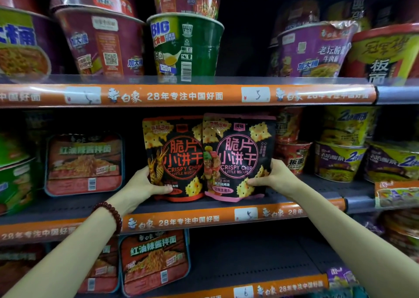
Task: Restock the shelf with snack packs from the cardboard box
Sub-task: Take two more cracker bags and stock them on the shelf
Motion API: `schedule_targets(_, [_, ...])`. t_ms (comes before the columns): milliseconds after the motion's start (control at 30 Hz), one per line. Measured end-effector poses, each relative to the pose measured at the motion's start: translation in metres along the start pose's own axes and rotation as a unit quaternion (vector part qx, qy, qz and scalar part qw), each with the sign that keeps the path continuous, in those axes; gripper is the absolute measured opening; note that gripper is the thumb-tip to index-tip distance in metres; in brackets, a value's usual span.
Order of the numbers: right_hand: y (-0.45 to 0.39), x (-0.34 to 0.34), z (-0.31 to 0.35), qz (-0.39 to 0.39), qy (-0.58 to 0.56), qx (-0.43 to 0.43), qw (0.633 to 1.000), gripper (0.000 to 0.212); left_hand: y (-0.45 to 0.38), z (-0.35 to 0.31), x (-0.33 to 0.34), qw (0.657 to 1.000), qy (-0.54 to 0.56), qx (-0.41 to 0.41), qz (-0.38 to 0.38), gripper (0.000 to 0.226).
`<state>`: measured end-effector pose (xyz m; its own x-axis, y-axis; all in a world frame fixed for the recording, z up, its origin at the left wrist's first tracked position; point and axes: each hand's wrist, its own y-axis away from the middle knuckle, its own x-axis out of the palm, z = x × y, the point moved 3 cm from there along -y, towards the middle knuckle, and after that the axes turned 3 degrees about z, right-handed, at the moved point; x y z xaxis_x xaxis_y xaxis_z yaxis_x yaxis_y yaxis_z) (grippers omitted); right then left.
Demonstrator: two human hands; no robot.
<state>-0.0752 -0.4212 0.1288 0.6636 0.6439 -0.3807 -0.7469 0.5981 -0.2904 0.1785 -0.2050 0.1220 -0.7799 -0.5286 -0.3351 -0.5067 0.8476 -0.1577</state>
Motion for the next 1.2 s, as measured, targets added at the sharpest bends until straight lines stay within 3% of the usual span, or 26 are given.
schedule_targets(500, [-0.014,-0.004,-0.001,0.009,0.035,0.016,0.999,0.051,-0.014,0.008,-0.009,0.999,-0.027,0.006,-0.017,0.067])
schedule_targets(833, [0.002,-0.007,-0.008,0.004,-0.030,0.059,0.998,0.040,-0.012,0.011,-0.007,1.000,0.001,-0.008,-0.007,0.063])
schedule_targets(1033, [0.005,-0.006,-0.006,-0.007,-0.035,0.067,0.997,0.045,-0.007,0.008,-0.007,1.000,-0.016,-0.023,-0.014,0.065])
schedule_targets(1200, [0.011,-0.008,-0.012,-0.041,-0.015,0.090,0.995,0.065,-0.001,0.005,-0.007,0.998,-0.031,-0.039,-0.043,0.065])
